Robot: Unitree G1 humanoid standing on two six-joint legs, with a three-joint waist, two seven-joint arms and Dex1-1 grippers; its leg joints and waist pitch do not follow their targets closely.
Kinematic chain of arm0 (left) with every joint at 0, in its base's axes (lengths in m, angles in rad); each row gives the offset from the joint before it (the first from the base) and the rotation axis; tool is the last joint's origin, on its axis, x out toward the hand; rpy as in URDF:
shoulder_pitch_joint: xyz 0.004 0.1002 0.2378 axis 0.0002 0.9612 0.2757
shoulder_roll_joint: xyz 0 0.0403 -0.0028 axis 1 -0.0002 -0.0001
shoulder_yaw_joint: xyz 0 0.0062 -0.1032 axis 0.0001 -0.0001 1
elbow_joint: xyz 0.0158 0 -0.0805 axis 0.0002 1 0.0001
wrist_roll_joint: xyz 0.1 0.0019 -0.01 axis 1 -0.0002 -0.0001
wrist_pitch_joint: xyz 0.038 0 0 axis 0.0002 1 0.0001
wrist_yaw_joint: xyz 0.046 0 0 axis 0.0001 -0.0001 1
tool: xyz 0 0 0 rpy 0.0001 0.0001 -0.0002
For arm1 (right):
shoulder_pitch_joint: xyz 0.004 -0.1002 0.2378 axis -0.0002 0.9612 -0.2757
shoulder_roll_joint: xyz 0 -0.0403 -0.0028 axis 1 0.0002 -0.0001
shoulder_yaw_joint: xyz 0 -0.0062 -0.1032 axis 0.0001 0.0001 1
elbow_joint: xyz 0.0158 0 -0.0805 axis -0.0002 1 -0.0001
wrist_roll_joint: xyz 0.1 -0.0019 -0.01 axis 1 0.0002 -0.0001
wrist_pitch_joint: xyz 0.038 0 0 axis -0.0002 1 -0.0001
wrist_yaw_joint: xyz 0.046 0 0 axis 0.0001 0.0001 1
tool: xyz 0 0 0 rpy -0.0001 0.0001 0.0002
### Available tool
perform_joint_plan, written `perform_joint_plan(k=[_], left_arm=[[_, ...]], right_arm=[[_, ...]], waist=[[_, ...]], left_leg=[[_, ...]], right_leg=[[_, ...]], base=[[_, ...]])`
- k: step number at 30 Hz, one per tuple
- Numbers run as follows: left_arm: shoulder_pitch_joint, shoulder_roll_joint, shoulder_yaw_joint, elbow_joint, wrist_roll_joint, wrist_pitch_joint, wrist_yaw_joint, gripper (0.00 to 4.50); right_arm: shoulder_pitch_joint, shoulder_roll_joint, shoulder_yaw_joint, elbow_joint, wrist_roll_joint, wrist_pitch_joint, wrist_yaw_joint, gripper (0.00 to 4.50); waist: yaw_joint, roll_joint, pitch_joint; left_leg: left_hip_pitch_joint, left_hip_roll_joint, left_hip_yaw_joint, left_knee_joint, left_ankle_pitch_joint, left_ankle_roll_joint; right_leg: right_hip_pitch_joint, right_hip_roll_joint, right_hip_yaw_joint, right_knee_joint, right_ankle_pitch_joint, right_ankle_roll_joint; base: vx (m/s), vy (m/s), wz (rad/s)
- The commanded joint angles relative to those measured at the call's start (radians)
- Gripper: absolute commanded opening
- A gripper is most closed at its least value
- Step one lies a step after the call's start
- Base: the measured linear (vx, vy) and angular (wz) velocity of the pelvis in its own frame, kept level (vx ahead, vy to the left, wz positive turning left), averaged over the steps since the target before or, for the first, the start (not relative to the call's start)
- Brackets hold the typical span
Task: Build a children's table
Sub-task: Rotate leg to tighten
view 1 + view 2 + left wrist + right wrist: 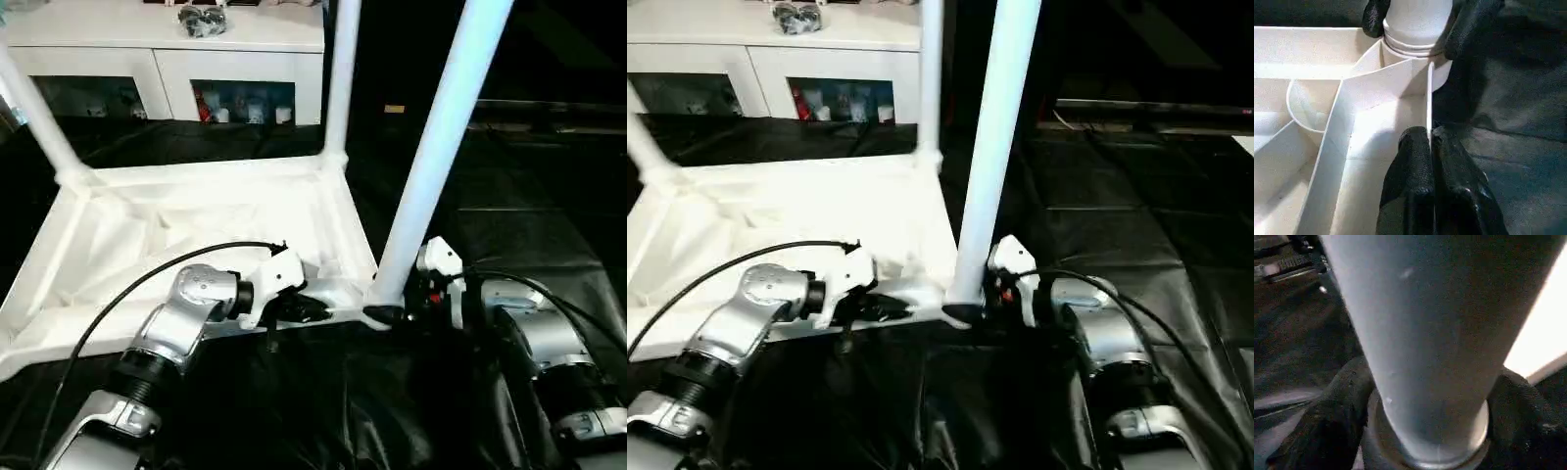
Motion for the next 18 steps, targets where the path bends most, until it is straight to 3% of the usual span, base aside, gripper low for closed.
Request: perform_joint_plan(k=[1, 2, 3, 7, 9, 10, 12, 13, 14, 16, 18], left_arm=[[-0.047, -0.021, -0.002, -0.011, -0.021, -0.020, 0.018, 0.00], [-0.047, -0.021, -0.002, -0.011, -0.021, -0.020, 0.018, 0.00], [-0.046, -0.013, 0.000, -0.010, -0.027, -0.023, 0.011, 0.00], [-0.042, -0.011, 0.005, -0.014, -0.031, -0.021, 0.018, 0.00], [-0.034, -0.024, 0.012, -0.017, -0.028, -0.021, 0.052, 0.00], [-0.033, -0.034, 0.018, -0.017, -0.028, -0.018, 0.071, 0.00], [-0.031, -0.061, 0.033, -0.020, -0.019, -0.007, 0.139, 0.00], [-0.032, -0.065, 0.034, -0.020, -0.018, -0.006, 0.146, 0.00], [-0.032, -0.080, 0.035, -0.022, -0.008, 0.000, 0.184, 0.00], [-0.032, -0.116, 0.030, -0.028, 0.015, 0.011, 0.255, 0.00], [-0.031, -0.136, 0.026, -0.033, 0.024, 0.021, 0.289, 0.00]], right_arm=[[0.022, 0.034, 0.099, -0.031, 0.014, 0.016, 0.090, 3.02], [0.022, 0.034, 0.099, -0.031, 0.014, 0.016, 0.090, 3.02], [0.024, 0.039, 0.100, -0.042, 0.018, 0.030, 0.098, 2.90], [0.026, 0.045, 0.105, -0.047, 0.018, 0.034, 0.092, 2.68], [0.025, 0.067, 0.095, -0.032, 0.015, 0.026, 0.055, 2.64], [0.023, 0.079, 0.085, -0.021, 0.014, 0.023, 0.031, 2.64], [0.015, 0.116, 0.063, 0.012, -0.004, 0.002, -0.059, 2.63], [0.012, 0.121, 0.060, 0.019, -0.008, 0.000, -0.075, 2.63], [-0.003, 0.148, 0.043, 0.057, -0.030, -0.018, -0.158, 2.62], [-0.039, 0.199, 0.011, 0.141, -0.071, -0.048, -0.332, 2.62], [-0.056, 0.226, -0.012, 0.174, -0.074, -0.050, -0.413, 2.62]], waist=[[0.001, -0.005, -0.060], [0.001, -0.005, -0.060], [0.000, -0.013, -0.059], [0.004, -0.012, -0.059], [0.004, -0.019, -0.059], [0.005, -0.016, -0.059], [0.002, -0.025, -0.056], [0.001, -0.019, -0.054], [-0.001, -0.021, -0.053], [-0.020, -0.025, -0.050], [-0.023, -0.025, -0.052]], left_leg=[[0.036, 0.064, -0.034, -0.078, -0.233, 0.042], [0.036, 0.064, -0.034, -0.078, -0.233, 0.042], [0.038, 0.065, -0.033, -0.079, -0.239, 0.038], [0.035, 0.064, -0.034, -0.078, -0.227, 0.039], [0.035, 0.064, -0.033, -0.077, -0.215, 0.045], [0.034, 0.064, -0.034, -0.076, -0.211, 0.045], [0.035, 0.065, -0.034, -0.079, -0.224, 0.039], [0.037, 0.064, -0.036, -0.082, -0.246, 0.024], [0.038, 0.064, -0.038, -0.083, -0.262, 0.016], [0.034, 0.062, -0.045, -0.091, -0.301, -0.027], [0.036, 0.062, -0.046, -0.092, -0.318, -0.029]], right_leg=[[0.033, -0.055, 0.032, -0.066, -0.124, -0.259], [0.033, -0.055, 0.032, -0.066, -0.124, -0.259], [0.032, -0.054, 0.032, -0.067, -0.134, -0.258], [0.032, -0.059, 0.034, -0.067, -0.152, -0.249], [0.032, -0.058, 0.034, -0.066, -0.151, -0.247], [0.031, -0.060, 0.034, -0.066, -0.156, -0.245], [0.028, -0.060, 0.035, -0.070, -0.183, -0.241], [0.025, -0.063, 0.037, -0.074, -0.221, -0.233], [0.025, -0.063, 0.036, -0.077, -0.244, -0.228], [0.024, -0.064, 0.034, -0.079, -0.298, -0.216], [0.026, -0.064, 0.034, -0.084, -0.322, -0.192]], base=[[0.000, 0.000, 0.00], [0.000, 0.000, 0.00], [0.000, 0.000, 0.00], [0.000, 0.000, 0.00], [0.000, 0.000, 0.00], [0.000, 0.000, 0.00], [0.000, 0.000, 0.00], [0.000, 0.000, 0.00], [0.000, 0.000, 0.00], [0.000, 0.000, 0.00], [0.000, 0.000, 0.00]])
